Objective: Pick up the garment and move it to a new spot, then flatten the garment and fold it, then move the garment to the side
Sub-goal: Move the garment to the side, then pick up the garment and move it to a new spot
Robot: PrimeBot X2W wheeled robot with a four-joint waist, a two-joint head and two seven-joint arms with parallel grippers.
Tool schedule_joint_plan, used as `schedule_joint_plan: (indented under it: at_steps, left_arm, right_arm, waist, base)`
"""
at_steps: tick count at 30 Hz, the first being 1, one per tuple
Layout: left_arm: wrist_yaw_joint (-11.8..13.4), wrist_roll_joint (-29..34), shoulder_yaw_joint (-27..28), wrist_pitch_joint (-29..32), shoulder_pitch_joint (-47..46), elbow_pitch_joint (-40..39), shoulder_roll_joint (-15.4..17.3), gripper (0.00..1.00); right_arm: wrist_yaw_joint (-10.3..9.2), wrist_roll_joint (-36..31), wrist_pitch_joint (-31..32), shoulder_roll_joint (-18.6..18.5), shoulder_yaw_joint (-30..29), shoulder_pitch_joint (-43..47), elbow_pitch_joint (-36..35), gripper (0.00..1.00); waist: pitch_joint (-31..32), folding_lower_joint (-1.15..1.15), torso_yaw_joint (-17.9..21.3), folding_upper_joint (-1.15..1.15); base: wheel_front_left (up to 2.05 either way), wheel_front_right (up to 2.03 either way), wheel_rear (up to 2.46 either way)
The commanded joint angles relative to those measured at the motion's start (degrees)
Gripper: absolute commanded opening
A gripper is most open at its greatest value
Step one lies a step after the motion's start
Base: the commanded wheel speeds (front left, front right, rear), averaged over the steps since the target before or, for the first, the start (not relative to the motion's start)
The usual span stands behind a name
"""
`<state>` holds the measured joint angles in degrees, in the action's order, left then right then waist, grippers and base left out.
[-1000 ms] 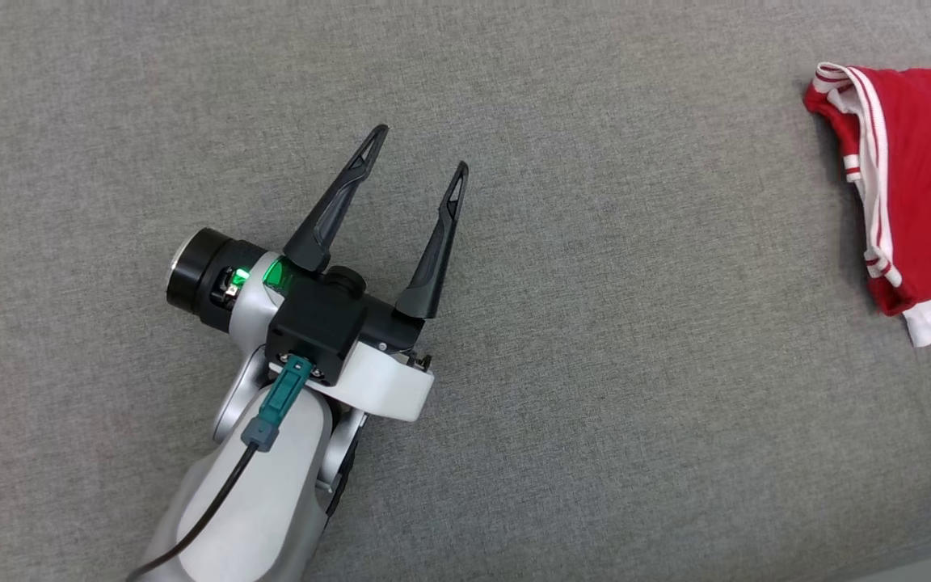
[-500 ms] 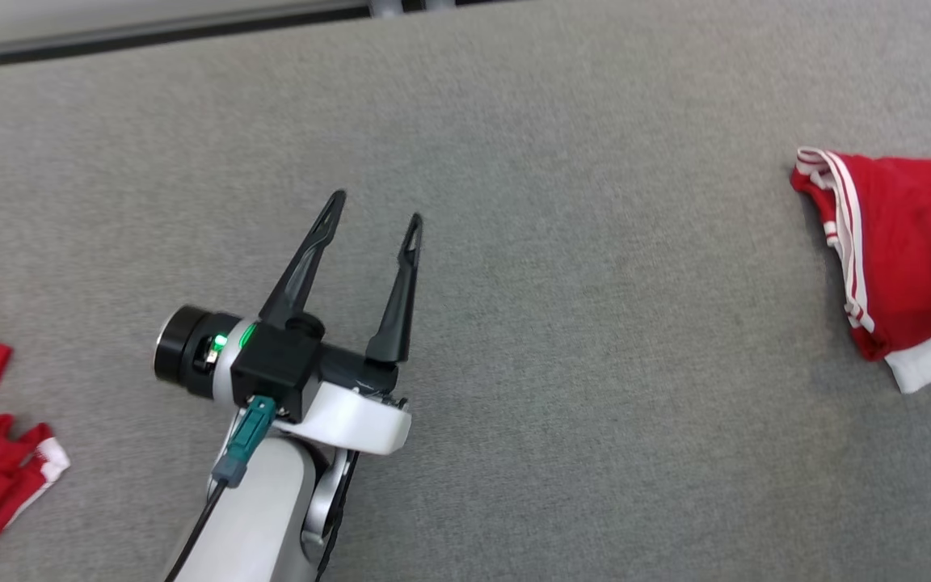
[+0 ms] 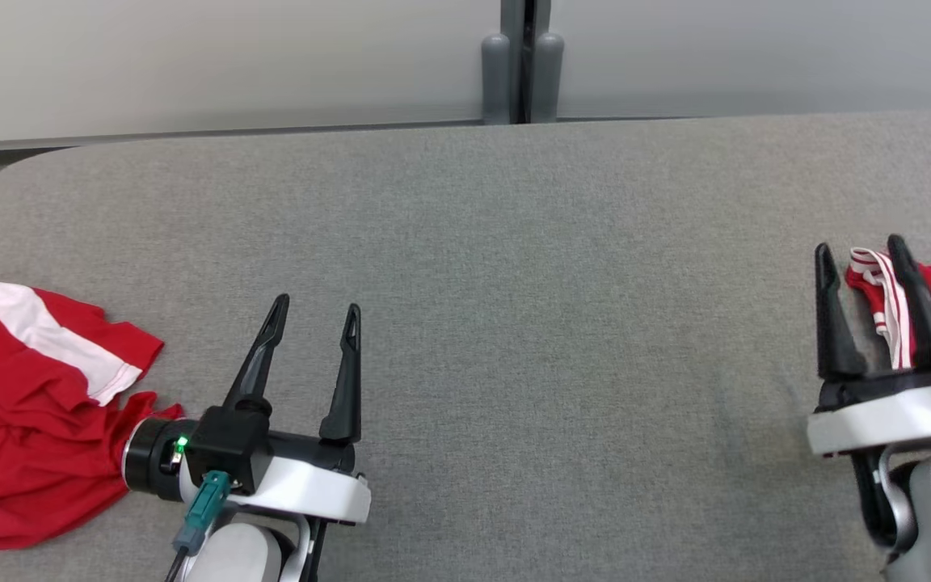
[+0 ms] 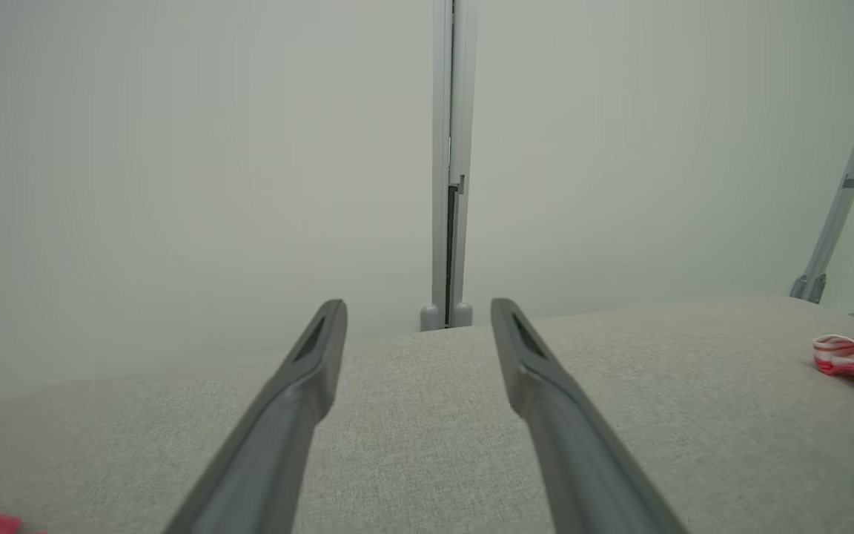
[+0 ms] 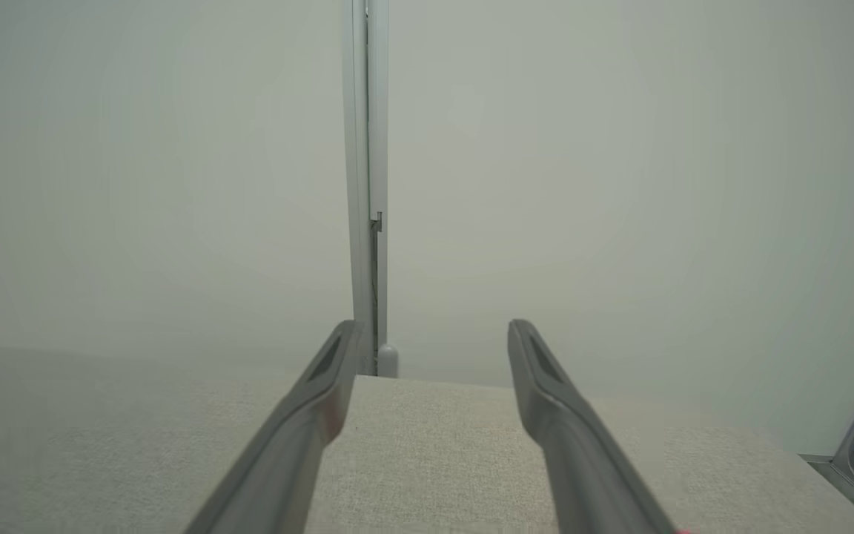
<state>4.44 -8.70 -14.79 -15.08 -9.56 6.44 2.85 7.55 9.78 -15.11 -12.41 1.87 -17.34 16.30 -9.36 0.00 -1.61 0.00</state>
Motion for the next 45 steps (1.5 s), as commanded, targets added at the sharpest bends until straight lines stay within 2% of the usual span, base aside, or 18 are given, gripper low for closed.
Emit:
schedule_joint_plan:
  at_steps: [1,7,14,20,37,45]
  left_arm:
    - [-0.1,-0.2,0.6,-0.1,1.0,0.1,0.1,1.0]
    - [-0.2,1.3,1.8,-0.1,3.8,0.8,0.1,1.0]
    - [0.2,0.1,1.8,-0.1,5.8,1.4,0.1,1.0]
    - [-0.4,0.0,1.4,-0.1,6.4,1.2,0.2,1.0]
    - [-0.1,-0.3,1.3,-0.1,6.1,1.8,0.1,1.0]
    - [-0.6,0.1,0.6,-0.1,5.0,2.6,0.2,1.0]
  right_arm:
    - [-0.12,-0.9,-0.1,1.2,-0.2,2.2,-1.0,1.0]
    - [-0.12,-1.4,-0.1,5.8,-0.3,8.1,-4.1,1.0]
    - [-0.12,-1.8,0.0,7.9,-0.9,12.0,-6.3,1.0]
    - [-0.12,-2.3,0.0,8.3,-1.3,12.9,-6.9,1.0]
    - [-0.12,-2.6,0.0,8.7,-1.8,13.2,-6.3,1.0]
    - [-0.11,-2.1,0.0,8.2,-0.3,13.6,-6.6,1.0]
  waist:
    - [1.8,0.0,-1.6,0.0]
    - [3.4,0.0,-2.4,0.0]
    - [4.1,0.0,-2.2,0.0]
    - [4.3,0.0,-1.9,0.0]
    - [4.7,0.0,-2.2,0.0]
    - [4.4,0.0,-5.6,0.0]
  base:
    - [0.0,0.0,0.0]
    - [0.0,0.0,0.0]
    - [0.0,0.0,0.0]
    - [0.0,0.0,0.0]
    - [0.0,0.0,0.0]
    - [0.0,0.0,0.0]
